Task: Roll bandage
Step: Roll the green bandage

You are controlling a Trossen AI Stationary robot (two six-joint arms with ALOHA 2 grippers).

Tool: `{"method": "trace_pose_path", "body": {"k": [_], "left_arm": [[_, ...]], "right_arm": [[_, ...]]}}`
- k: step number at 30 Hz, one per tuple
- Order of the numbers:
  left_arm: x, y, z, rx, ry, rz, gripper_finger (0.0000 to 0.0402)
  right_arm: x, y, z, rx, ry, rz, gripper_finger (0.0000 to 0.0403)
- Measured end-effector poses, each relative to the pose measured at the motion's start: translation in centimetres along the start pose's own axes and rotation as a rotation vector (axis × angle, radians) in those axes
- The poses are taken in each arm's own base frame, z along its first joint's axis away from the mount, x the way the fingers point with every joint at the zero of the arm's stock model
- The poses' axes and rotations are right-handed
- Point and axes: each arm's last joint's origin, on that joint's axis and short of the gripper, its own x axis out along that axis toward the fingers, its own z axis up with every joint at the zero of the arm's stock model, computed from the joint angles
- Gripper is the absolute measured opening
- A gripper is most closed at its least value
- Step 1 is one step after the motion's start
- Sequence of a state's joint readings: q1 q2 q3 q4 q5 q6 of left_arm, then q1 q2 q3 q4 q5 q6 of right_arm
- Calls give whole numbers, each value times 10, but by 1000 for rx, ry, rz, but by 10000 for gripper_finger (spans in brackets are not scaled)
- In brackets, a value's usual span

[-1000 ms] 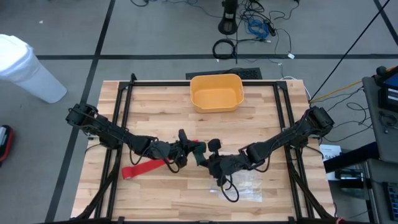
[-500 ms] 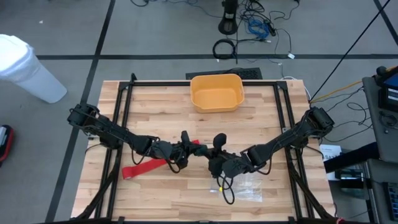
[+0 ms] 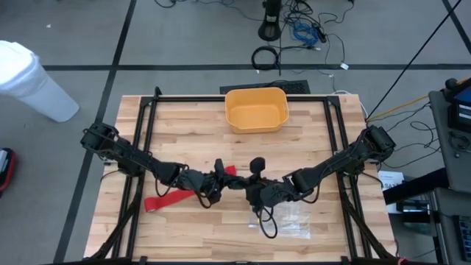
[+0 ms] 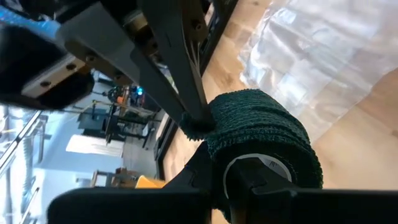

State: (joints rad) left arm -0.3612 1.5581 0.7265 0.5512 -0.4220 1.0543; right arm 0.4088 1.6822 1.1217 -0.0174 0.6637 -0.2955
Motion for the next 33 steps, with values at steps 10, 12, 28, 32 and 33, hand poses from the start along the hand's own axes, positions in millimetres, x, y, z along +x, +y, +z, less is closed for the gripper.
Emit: {"method": "trace_pose_path", "body": {"k": [10, 12, 28, 32, 33], "left_arm": [[0, 2, 6, -79, -50, -18, 15], [0, 3, 6, -102, -71, -28, 15], [3, 9, 2, -271, -82, 0, 15], [3, 9, 3, -280, -118, -32, 15], [3, 9, 3, -278, -120, -33, 15]], "right_arm": [[-6, -5, 3, 14, 1, -87, 95], [-11, -10, 4, 11, 28, -176, 113], [-38, 12, 24, 139, -162, 37, 105], [-30, 15, 26, 101, -191, 18, 89], [-29, 16, 26, 99, -194, 16, 84]]}}
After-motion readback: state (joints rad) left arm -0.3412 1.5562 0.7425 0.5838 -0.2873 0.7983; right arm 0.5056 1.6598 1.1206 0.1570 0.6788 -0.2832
